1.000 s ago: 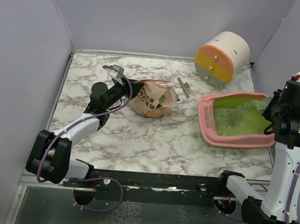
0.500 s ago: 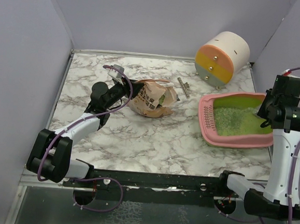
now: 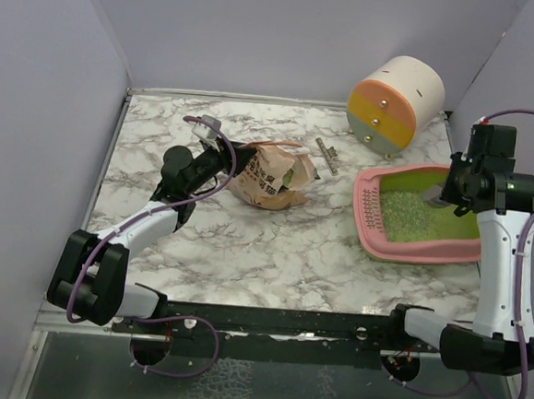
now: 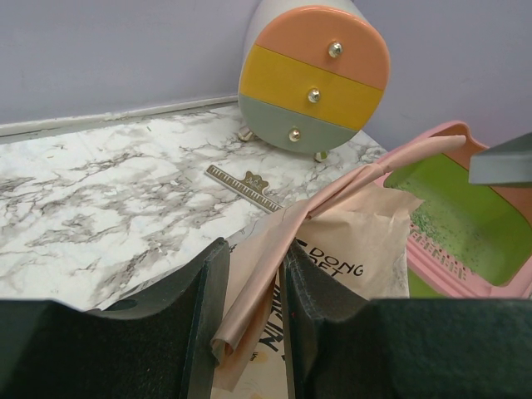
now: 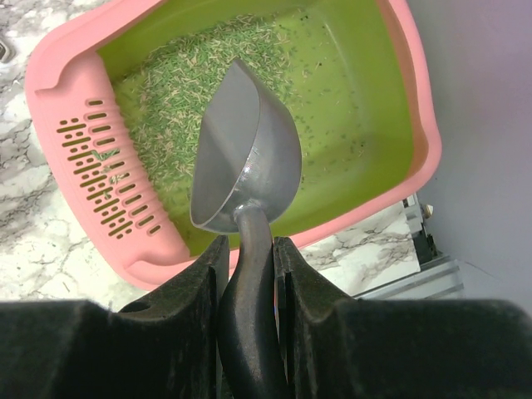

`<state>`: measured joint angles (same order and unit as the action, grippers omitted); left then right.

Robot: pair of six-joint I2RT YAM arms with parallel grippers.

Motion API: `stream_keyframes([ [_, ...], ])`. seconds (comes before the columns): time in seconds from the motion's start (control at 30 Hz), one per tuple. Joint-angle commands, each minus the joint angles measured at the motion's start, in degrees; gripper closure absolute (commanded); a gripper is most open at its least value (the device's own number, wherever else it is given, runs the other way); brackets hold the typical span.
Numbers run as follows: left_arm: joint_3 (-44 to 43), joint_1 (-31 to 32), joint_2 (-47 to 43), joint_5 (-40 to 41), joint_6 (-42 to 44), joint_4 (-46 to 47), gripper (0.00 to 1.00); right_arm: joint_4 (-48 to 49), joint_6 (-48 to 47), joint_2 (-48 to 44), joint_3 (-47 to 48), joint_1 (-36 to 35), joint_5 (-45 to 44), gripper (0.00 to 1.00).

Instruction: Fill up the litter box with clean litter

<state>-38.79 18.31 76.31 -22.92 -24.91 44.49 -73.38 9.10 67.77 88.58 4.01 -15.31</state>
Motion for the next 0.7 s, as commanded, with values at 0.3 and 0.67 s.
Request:
stream_keyframes([
  [0.3, -1.0, -0.4, -2.7, -1.0, 0.4, 0.3, 0.67, 5.1, -0.8, -3.9, -3.1, -1.2, 16.9, 0.99],
  [0.67, -0.7, -0.4, -4.2, -2.3, 1.3, 0.2, 0.75, 23.9, 1.9, -9.0, -12.4, -1.2, 59.2, 0.99],
])
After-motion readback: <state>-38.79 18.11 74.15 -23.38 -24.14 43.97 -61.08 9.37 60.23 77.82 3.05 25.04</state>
